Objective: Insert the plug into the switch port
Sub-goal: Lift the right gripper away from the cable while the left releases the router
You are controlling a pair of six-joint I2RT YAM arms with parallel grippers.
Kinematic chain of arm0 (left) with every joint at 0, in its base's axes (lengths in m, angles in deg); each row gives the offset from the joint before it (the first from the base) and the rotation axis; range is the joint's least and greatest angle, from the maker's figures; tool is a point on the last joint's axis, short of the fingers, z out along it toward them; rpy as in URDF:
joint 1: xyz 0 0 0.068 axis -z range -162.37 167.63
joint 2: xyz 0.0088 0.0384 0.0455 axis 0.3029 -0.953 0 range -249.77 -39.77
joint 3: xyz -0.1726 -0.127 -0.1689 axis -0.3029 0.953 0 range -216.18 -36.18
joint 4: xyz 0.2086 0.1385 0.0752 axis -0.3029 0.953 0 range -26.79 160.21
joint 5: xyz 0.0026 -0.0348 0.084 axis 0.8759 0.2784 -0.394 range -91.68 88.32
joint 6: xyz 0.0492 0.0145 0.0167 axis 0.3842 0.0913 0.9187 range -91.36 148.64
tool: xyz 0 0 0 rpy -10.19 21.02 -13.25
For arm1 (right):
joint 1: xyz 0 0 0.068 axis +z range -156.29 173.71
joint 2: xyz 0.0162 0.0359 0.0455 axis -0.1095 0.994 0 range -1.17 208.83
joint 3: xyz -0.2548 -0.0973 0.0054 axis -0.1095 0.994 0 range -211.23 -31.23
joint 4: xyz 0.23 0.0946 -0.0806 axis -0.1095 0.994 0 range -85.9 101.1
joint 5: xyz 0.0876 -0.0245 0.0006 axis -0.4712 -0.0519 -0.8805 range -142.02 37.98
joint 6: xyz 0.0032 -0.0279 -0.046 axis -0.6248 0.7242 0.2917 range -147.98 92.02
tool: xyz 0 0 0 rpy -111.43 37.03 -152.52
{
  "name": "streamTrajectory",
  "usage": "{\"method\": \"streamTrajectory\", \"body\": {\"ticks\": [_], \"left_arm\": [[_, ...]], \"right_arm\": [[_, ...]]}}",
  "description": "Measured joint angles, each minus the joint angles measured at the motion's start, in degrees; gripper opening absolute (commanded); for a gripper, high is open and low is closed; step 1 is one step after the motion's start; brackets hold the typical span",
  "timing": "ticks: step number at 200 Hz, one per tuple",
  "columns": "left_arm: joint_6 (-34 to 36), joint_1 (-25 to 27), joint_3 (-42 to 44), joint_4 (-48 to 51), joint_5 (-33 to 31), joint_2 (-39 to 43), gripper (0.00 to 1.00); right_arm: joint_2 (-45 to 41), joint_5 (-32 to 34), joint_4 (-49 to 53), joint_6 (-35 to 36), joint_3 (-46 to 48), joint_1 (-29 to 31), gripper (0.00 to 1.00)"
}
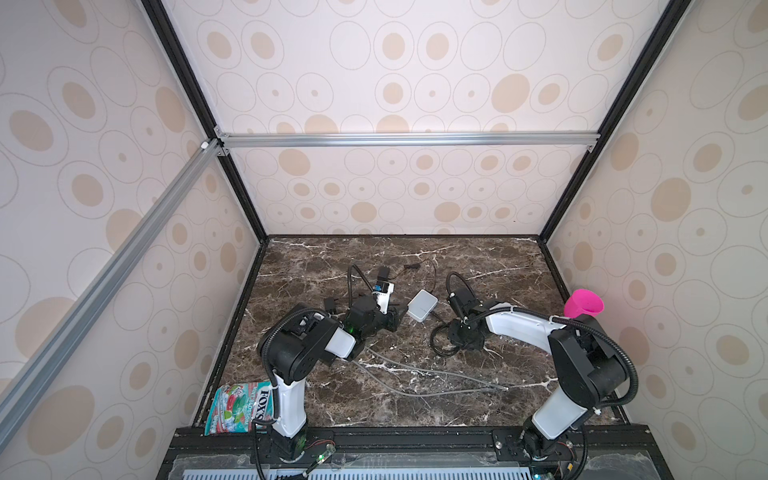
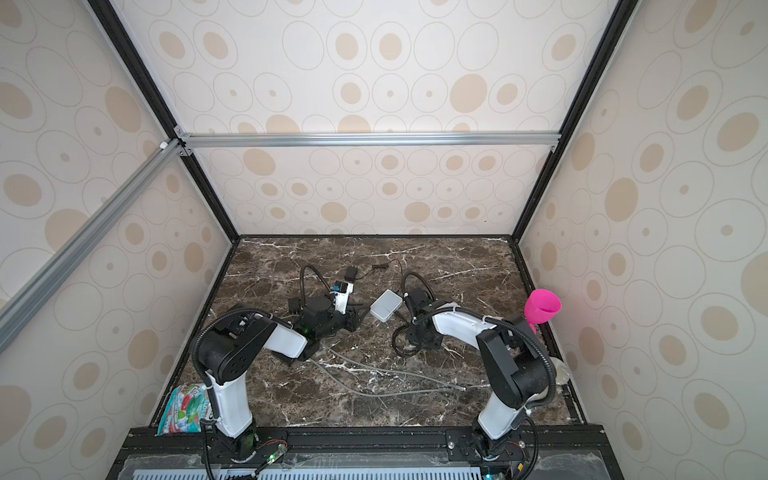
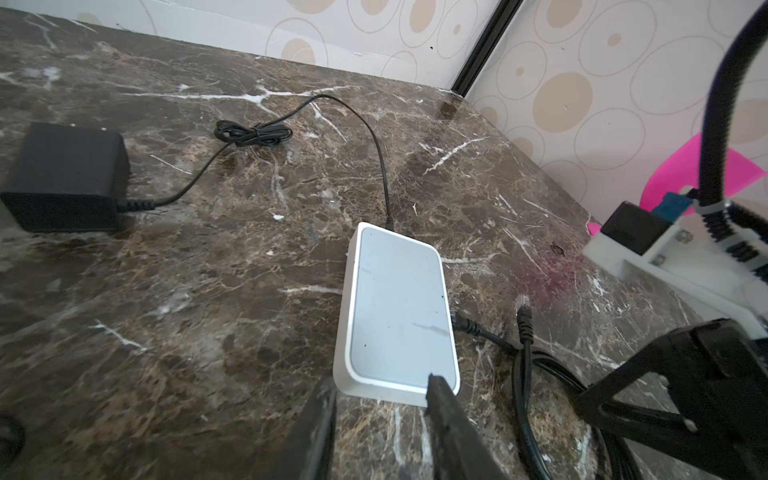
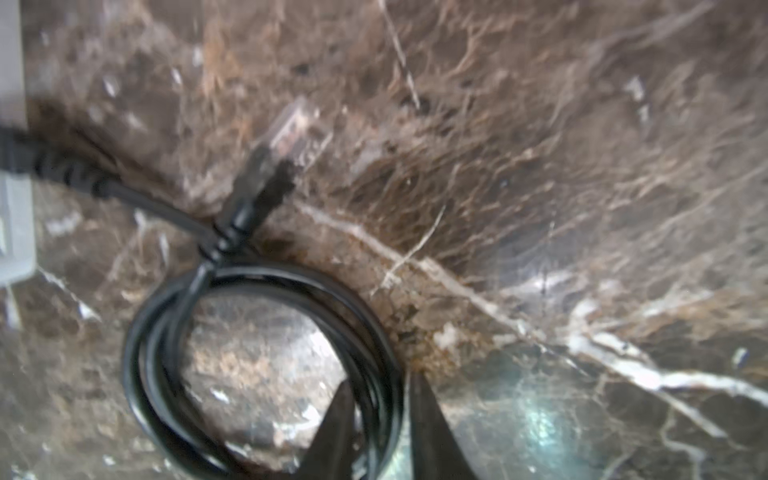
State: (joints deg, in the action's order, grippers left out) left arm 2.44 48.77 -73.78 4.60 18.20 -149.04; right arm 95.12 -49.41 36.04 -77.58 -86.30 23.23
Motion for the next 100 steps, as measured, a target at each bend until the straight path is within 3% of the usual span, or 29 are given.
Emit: {"method": "streamTrajectory", "body": {"ticks": [43,100], "left_arm": [[-2.3,-1.4,1.2,-3.5,1.5,0.0,0.36],[-3.7,-1.9,1.7,-5.6,2.6,0.0,0.36]], "right_arm": [[3.0,1.6,3.1,3.7,-5.0,-0.2,0.07],[6.7,10.9,8.0,19.9,-13.6,-0.4,0.04]]}}
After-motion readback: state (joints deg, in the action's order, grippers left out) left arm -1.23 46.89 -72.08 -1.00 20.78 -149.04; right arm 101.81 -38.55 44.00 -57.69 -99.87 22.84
